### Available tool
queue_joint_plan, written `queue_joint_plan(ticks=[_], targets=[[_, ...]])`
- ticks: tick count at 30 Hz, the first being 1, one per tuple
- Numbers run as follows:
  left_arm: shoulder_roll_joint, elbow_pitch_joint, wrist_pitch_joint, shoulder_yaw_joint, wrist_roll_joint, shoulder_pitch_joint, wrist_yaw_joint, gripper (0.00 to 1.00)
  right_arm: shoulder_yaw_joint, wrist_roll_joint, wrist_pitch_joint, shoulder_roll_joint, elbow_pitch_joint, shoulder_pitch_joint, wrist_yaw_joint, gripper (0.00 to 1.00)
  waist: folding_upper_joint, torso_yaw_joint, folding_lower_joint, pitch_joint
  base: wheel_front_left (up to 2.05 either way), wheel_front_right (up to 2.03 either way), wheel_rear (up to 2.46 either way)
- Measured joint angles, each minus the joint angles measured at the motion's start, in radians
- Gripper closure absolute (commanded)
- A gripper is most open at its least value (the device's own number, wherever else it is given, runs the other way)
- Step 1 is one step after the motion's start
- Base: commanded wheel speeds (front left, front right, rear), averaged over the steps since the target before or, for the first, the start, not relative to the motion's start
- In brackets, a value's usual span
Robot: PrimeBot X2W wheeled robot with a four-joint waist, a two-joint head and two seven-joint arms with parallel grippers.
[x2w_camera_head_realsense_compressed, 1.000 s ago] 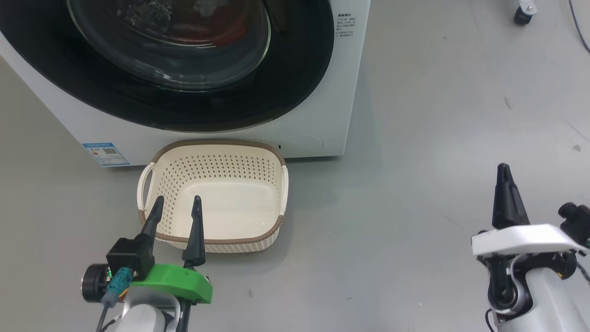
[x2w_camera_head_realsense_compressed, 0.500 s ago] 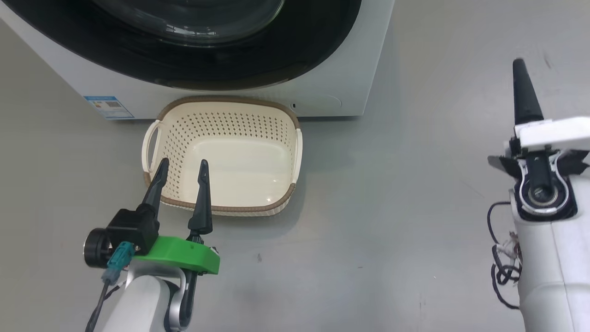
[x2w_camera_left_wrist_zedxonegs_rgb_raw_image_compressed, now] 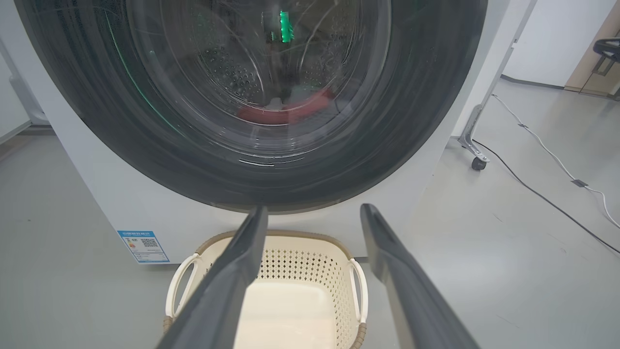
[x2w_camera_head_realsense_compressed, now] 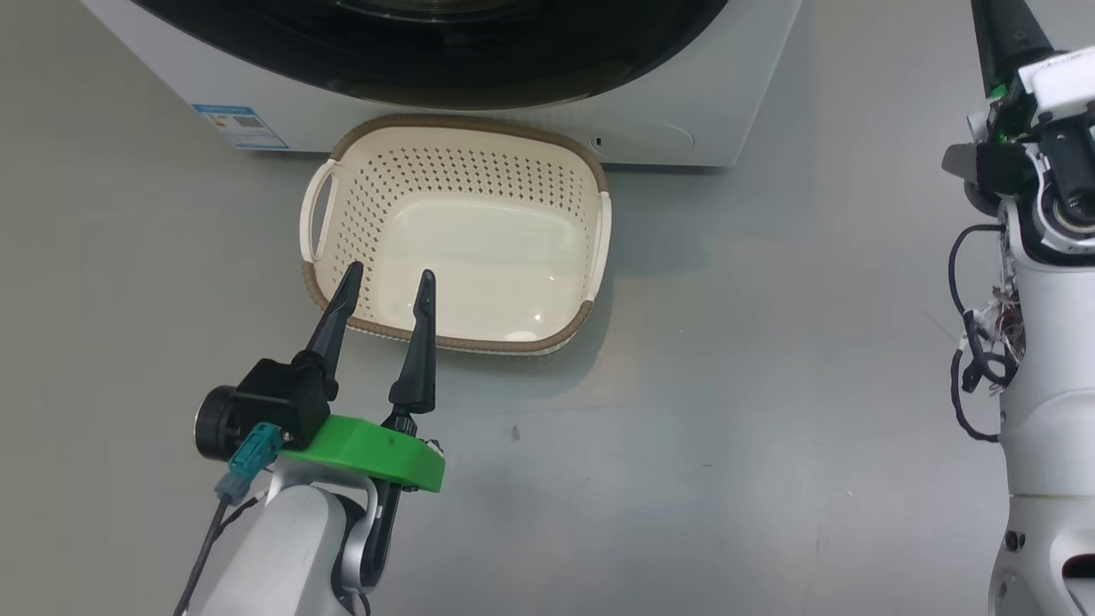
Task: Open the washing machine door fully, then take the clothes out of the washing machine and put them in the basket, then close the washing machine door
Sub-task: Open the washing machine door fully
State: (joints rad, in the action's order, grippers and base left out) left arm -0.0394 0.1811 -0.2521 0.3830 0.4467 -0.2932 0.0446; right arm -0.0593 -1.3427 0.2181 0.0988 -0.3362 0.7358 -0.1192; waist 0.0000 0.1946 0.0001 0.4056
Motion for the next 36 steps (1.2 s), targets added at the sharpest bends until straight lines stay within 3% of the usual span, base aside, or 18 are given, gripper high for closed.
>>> queue_joint_plan(ticks=[22, 36], targets=[[0.003, -0.021, 0.000, 0.103, 0.038, -0.056, 0.013, 0.00, 0.045, -0.047, 0.206, 0.076, -0.172, 0.325, 0.093, 1.00, 0.0000, 0.126, 0.0000, 0.080, 0.00, 0.00, 0.00], [0.006, -0.041, 0.000, 0.127, 0.057, -0.077, 0.031, 0.00, 0.083, -0.036, 0.275, 0.100, -0.259, 0.456, 0.105, 1.00, 0.0000, 0.185, 0.0000, 0.133, 0.00, 0.00, 0.00]])
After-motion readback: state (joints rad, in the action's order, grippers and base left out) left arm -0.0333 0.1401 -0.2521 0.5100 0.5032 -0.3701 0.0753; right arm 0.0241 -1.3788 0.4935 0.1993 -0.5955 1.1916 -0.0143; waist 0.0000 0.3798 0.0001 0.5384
